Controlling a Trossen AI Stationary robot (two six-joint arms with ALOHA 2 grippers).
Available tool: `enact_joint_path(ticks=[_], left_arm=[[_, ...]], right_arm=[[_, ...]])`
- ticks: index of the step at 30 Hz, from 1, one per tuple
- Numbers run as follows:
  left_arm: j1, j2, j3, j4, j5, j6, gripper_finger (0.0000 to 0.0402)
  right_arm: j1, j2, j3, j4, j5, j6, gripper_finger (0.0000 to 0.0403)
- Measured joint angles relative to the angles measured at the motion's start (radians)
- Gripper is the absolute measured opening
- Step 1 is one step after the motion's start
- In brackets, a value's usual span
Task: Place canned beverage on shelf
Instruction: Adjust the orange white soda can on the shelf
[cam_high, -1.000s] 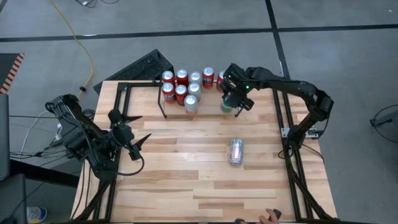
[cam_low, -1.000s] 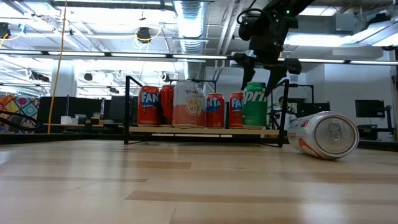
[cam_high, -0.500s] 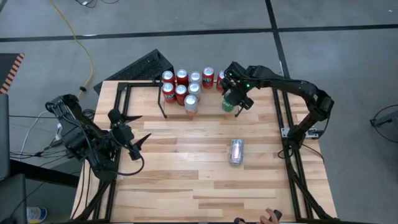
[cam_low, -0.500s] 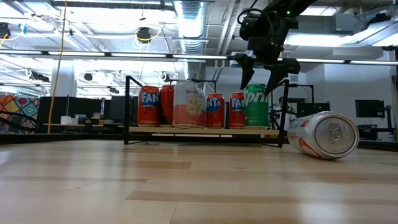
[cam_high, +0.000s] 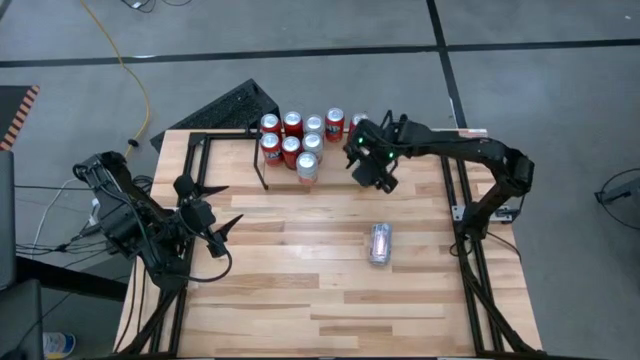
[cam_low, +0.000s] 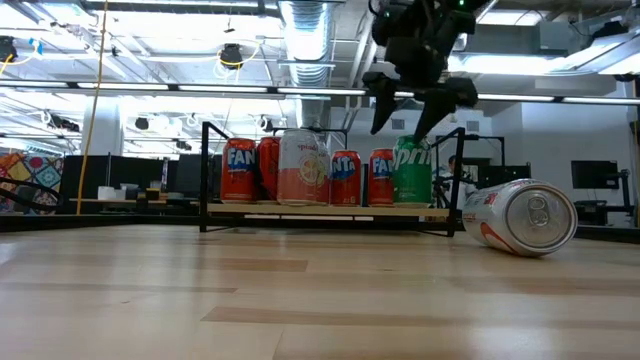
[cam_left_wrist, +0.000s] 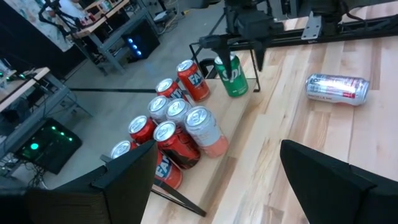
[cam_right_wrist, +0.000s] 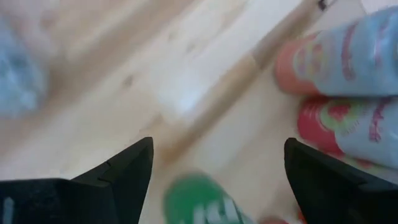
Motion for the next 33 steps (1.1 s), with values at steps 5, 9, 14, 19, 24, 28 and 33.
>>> enact_joint_path(ticks=[5, 9, 14, 19, 24, 28, 33], left_arm=[[0.000, 0.000, 0.000, 0.000, 0.002, -0.028, 0.0325], [0.000, 0.000, 0.000, 0.000, 0.013, -0.033, 0.0325], [0.000, 0.000, 0.000, 0.000, 0.034, -0.044, 0.0325], [0.000, 0.001, 0.000, 0.001, 0.032, -0.090, 0.0325], [-0.002, 0.005, 0.000, 0.003, 0.023, -0.112, 0.0325], [-0.002, 0.005, 0.000, 0.003, 0.027, -0.114, 0.0325], [-0.002, 0.005, 0.000, 0.004, 0.057, -0.137, 0.0325]], right_arm=[[0.137, 0.000, 0.000, 0.058, 0.091, 0.617, 0.0333], [0.236, 0.000, 0.000, 0.016, 0.212, 1.223, 0.0333], [0.373, 0.000, -0.003, -0.191, 0.217, 1.885, 0.0333], [0.537, 0.000, -0.040, -0.240, 0.369, 2.152, 0.0333], [0.580, 0.010, -0.041, 0.182, 0.529, 1.932, 0.0333], [0.560, 0.059, -0.039, 0.619, 0.708, 1.576, 0.0333], [0.476, 0.151, -0.033, 0.860, 0.907, 1.370, 0.0333]])
